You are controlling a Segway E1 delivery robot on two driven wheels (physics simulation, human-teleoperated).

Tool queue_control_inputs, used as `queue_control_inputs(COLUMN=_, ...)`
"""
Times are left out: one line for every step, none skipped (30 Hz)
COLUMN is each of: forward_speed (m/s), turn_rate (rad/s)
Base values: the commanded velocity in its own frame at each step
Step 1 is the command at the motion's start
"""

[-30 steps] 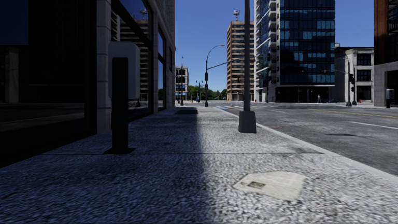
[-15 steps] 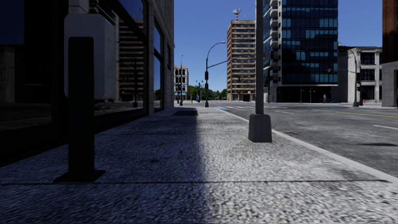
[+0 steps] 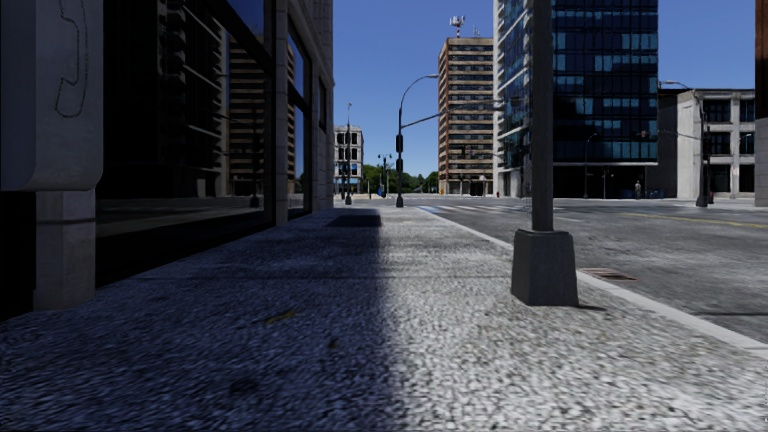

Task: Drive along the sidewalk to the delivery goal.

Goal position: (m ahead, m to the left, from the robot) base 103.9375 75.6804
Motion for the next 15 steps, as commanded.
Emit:
queue_control_inputs(forward_speed=2.00, turn_rate=0.00)
queue_control_inputs(forward_speed=2.00, turn_rate=0.00)
queue_control_inputs(forward_speed=2.00, turn_rate=0.00)
queue_control_inputs(forward_speed=2.00, turn_rate=0.00)
queue_control_inputs(forward_speed=2.00, turn_rate=0.00)
queue_control_inputs(forward_speed=2.00, turn_rate=0.00)
queue_control_inputs(forward_speed=2.00, turn_rate=0.00)
queue_control_inputs(forward_speed=2.00, turn_rate=0.00)
queue_control_inputs(forward_speed=2.00, turn_rate=0.00)
queue_control_inputs(forward_speed=2.00, turn_rate=0.00)
queue_control_inputs(forward_speed=2.00, turn_rate=0.00)
queue_control_inputs(forward_speed=2.00, turn_rate=0.00)
queue_control_inputs(forward_speed=2.00, turn_rate=0.00)
queue_control_inputs(forward_speed=2.00, turn_rate=0.00)
queue_control_inputs(forward_speed=2.00, turn_rate=0.00)
